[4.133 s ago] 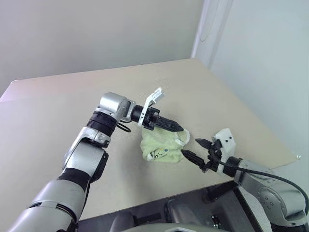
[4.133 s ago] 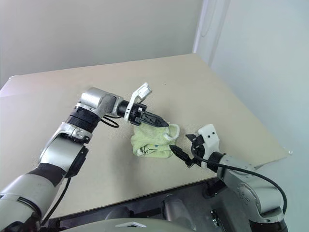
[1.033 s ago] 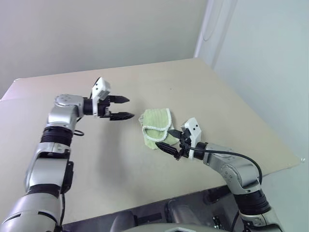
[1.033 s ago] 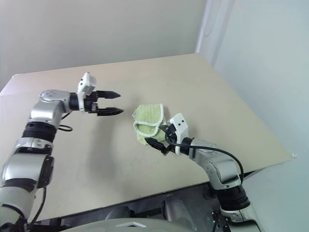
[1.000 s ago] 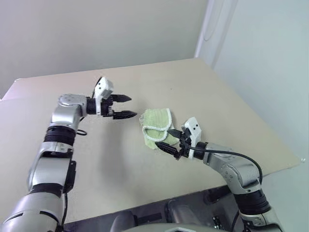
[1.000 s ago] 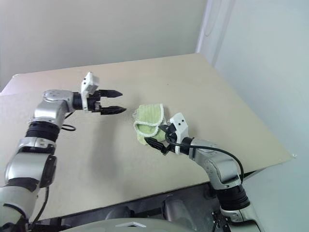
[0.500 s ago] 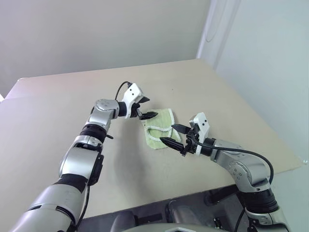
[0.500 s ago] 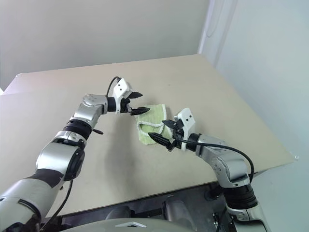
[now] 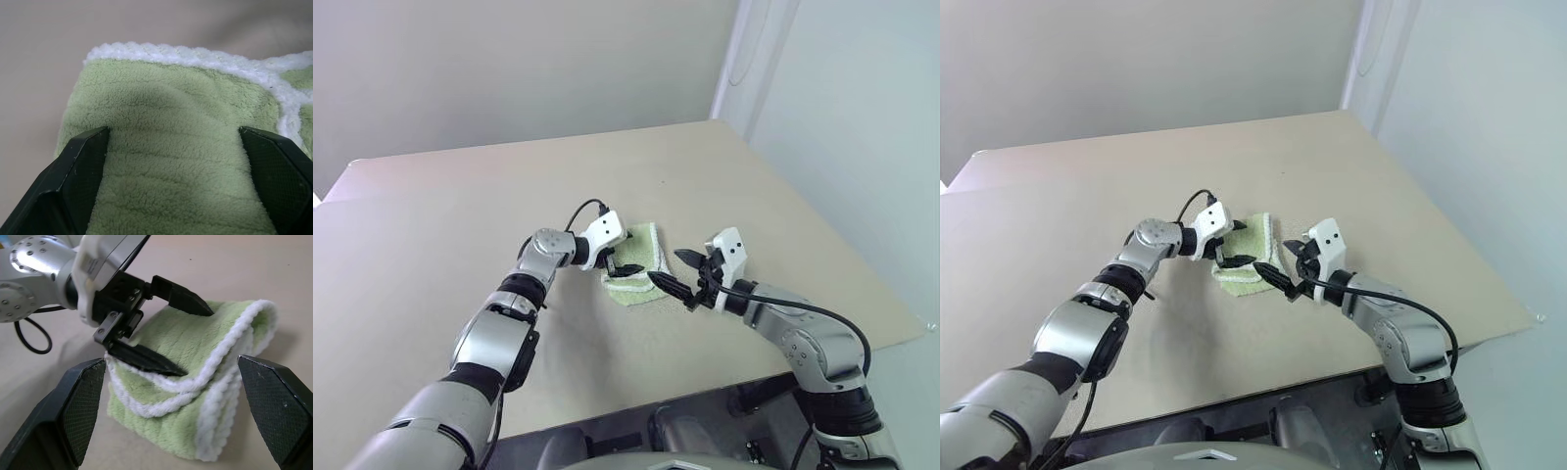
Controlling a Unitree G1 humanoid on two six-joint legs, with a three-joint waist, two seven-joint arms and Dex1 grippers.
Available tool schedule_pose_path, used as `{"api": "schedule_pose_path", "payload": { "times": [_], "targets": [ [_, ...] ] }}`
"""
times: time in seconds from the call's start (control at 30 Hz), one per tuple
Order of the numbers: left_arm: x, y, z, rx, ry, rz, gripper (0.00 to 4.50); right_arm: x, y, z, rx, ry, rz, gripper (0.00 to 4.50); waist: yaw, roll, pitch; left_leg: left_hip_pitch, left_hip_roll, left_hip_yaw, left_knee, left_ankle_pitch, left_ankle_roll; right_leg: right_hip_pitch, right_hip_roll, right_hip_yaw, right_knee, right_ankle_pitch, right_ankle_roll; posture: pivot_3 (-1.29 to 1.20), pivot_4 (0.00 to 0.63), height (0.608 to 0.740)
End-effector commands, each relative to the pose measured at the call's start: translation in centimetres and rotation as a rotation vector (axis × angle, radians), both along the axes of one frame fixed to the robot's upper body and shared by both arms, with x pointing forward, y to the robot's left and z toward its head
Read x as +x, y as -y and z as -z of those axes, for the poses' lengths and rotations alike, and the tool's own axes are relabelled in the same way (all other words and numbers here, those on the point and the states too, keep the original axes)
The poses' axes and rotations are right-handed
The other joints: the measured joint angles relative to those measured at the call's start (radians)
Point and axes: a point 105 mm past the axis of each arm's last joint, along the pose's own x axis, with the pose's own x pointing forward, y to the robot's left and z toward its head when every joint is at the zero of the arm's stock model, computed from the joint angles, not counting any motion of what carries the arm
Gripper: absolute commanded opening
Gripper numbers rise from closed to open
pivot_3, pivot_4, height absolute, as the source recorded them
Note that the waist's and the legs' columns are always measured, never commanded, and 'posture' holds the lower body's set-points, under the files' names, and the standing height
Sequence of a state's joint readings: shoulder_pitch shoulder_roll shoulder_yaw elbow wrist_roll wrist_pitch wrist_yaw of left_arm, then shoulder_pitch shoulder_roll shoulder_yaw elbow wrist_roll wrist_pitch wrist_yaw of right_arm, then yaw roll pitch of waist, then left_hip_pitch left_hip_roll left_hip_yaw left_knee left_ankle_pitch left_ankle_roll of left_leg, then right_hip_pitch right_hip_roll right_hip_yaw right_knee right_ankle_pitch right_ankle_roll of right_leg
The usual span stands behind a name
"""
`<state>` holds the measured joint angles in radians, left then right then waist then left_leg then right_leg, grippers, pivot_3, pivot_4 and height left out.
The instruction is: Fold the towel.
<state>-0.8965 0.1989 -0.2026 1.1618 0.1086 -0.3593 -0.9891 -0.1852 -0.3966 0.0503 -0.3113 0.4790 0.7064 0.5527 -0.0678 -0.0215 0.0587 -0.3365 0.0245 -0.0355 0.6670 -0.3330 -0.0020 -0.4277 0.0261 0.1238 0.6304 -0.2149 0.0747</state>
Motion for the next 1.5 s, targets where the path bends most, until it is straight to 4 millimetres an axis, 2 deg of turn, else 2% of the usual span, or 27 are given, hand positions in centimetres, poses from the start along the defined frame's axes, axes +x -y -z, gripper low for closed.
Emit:
{"api": "schedule_pose_path", "payload": {
  "times": [0.03, 0.17, 0.3, 0.53, 0.67, 0.73, 0.93, 1.07, 1.17, 1.3, 1.37, 1.5],
  "targets": [
    [-0.4, 0.8, 0.3, -0.022, -0.004, 0.012, 4.47, 0.2, 0.2, -1.2, -0.002, 0.064, 0.012, 4.50, 0.000, 0.000, 0.000, 0.000, 0.000, 0.000, 0.000, 0.000, 0.000, 0.000, 0.000, 0.000, 0.000, 0.000, 0.000, 0.00, 0.000, 0.740],
    [0.3, 0.8, -1.3, -0.108, -0.019, -0.015, 4.47, 0.3, 0.5, -1.3, -0.004, 0.065, 0.025, 4.50, 0.000, 0.000, 0.000, 0.000, 0.000, 0.000, 0.000, 0.000, 0.000, 0.000, 0.000, 0.000, 0.000, 0.000, 0.000, 0.00, 0.000, 0.740],
    [0.9, -0.1, -3.4, -0.160, -0.025, -0.014, 4.47, 0.7, 0.8, -1.7, 0.006, 0.075, 0.037, 4.50, -0.002, 0.000, 0.000, 0.000, 0.000, 0.000, 0.000, 0.000, 0.000, 0.000, 0.000, 0.000, 0.000, 0.000, 0.000, 0.00, 0.000, 0.740],
    [-0.1, -1.9, -6.8, -0.243, -0.156, 0.117, 4.47, 1.0, 0.1, -2.5, -0.008, 0.109, -0.004, 4.50, -0.005, 0.000, 0.000, 0.000, 0.000, 0.000, 0.000, 0.000, 0.000, 0.000, 0.000, 0.000, 0.000, 0.000, 0.000, 0.00, 0.000, 0.740],
    [-0.7, -4.7, -9.9, -0.297, -0.223, 0.138, 4.47, 1.6, -1.3, -3.5, -0.033, 0.148, -0.044, 4.50, -0.013, 0.000, 0.000, 0.000, 0.000, 0.000, 0.000, 0.000, 0.000, 0.000, 0.000, 0.000, 0.000, 0.000, 0.000, 0.00, 0.000, 0.740],
    [-0.9, -6.8, -10.4, -0.273, -0.233, 0.108, 4.47, 1.7, -2.6, -3.8, -0.062, 0.166, -0.082, 4.50, -0.022, 0.001, 0.001, 0.000, 0.000, 0.000, 0.000, 0.000, 0.000, -0.001, 0.000, 0.000, 0.001, 0.000, 0.000, 0.00, 0.000, 0.740],
    [-2.0, -13.4, -8.3, -0.074, -0.224, -0.035, 4.47, 3.0, -5.5, -3.3, -0.155, 0.196, -0.112, 4.50, -0.043, 0.001, 0.000, 0.001, 0.001, -0.001, -0.001, 0.000, 0.000, -0.001, 0.000, 0.000, 0.001, 0.000, 0.000, 0.00, 0.000, 0.740],
    [-3.4, -15.6, -6.9, -0.030, -0.248, -0.090, 4.47, 2.8, -6.9, -2.6, -0.177, 0.186, -0.154, 4.50, -0.033, 0.001, 0.000, 0.001, 0.001, -0.002, 0.000, 0.000, 0.000, -0.005, -0.001, -0.001, 0.001, 0.000, 0.000, 0.00, 0.000, 0.740],
    [-4.2, -16.3, -6.1, -0.028, -0.263, -0.126, 4.47, 2.5, -7.8, -2.2, -0.172, 0.156, -0.183, 4.50, -0.027, 0.001, 0.000, -0.001, 0.000, -0.002, 0.000, 0.000, 0.000, -0.007, -0.002, -0.002, 0.001, 0.002, -0.003, 0.00, 0.000, 0.740],
    [-5.0, -16.1, -4.9, -0.028, -0.276, -0.150, 4.47, 2.0, -9.4, -1.7, -0.169, 0.095, -0.238, 4.50, -0.029, 0.001, 0.000, -0.001, 0.000, -0.001, 0.000, 0.000, 0.000, -0.007, -0.002, -0.002, 0.001, 0.002, -0.003, 0.00, 0.000, 0.740],
    [-5.1, -15.9, -4.7, -0.028, -0.276, -0.158, 4.47, 1.2, -10.1, -0.4, -0.211, 0.031, -0.299, 4.50, -0.031, 0.001, 0.000, -0.001, 0.000, -0.001, 0.000, 0.000, 0.000, -0.007, -0.002, -0.002, 0.001, 0.002, -0.003, 0.00, 0.000, 0.740],
    [-4.7, -15.7, -4.5, -0.028, -0.261, -0.185, 4.47, 1.5, -10.5, 0.9, -0.259, -0.029, -0.289, 4.50, -0.032, 0.001, 0.000, 0.000, 0.000, -0.002, 0.000, 0.000, 0.000, -0.007, -0.002, -0.003, 0.002, 0.002, -0.003, 0.00, 0.000, 0.740]
  ]
}}
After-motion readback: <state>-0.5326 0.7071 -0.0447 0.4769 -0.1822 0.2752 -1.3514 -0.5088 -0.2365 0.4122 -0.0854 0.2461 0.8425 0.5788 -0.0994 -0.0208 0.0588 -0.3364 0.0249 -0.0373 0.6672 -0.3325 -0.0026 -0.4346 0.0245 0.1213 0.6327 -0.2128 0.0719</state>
